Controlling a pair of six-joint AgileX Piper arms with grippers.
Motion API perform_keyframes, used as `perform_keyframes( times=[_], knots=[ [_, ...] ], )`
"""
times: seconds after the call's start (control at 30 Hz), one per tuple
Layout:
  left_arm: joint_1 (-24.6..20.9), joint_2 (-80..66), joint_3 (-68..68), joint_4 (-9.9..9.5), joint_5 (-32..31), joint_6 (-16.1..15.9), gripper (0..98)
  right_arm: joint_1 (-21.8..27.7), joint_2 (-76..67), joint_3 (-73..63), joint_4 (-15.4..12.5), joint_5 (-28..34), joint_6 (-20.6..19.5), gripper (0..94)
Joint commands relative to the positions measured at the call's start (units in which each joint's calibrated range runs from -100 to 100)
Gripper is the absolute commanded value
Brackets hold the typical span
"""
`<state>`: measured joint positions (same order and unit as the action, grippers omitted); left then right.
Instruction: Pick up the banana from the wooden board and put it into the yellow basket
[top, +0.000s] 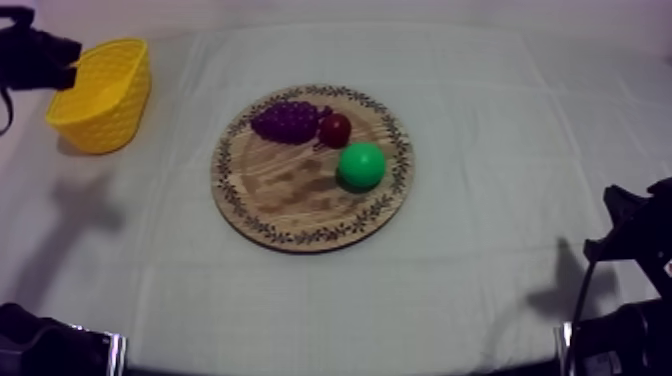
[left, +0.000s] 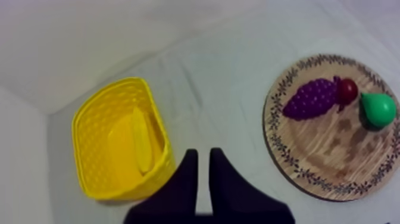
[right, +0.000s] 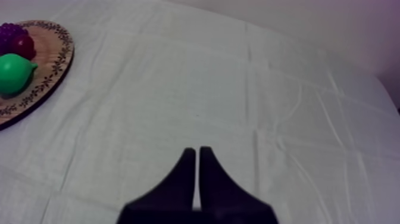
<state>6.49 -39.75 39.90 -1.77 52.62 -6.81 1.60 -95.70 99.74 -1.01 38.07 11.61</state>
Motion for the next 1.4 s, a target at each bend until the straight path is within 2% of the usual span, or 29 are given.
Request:
perform_keyframes(
  times=[0.0,0.17,0.47,0.63,0.87,1.03,1.37],
  knots=[
    [-0.86,-9.06,12.07,0.03,-5.56,1.57,4.6,0.01,0.03,0.04,0.01,-0.01,-0.01,0.4],
    [-3.18,-18.24,23.28,0.02,-12.07,3.80,1.0,0.01,0.03,0.04,0.01,-0.01,-0.01,0.4],
    [-6.00,-29.56,40.10,1.07,-22.08,7.45,0.2,0.01,0.03,0.04,0.01,-0.01,-0.01,0.4],
    [-6.94,-34.78,46.80,1.14,-25.77,7.48,0.1,0.01,0.03,0.04,0.01,-0.01,-0.01,0.4],
    [-7.65,-41.58,54.15,0.97,-27.93,6.47,0.1,0.01,0.03,0.04,0.01,-0.01,-0.01,0.4],
    [-7.96,-46.24,58.64,0.80,-27.49,6.16,0.1,0.01,0.03,0.04,0.01,-0.01,-0.01,0.4],
    [-8.59,-54.70,57.69,0.13,-15.46,7.06,0.1,0.01,0.03,0.04,0.01,-0.01,-0.01,0.4]
  ],
)
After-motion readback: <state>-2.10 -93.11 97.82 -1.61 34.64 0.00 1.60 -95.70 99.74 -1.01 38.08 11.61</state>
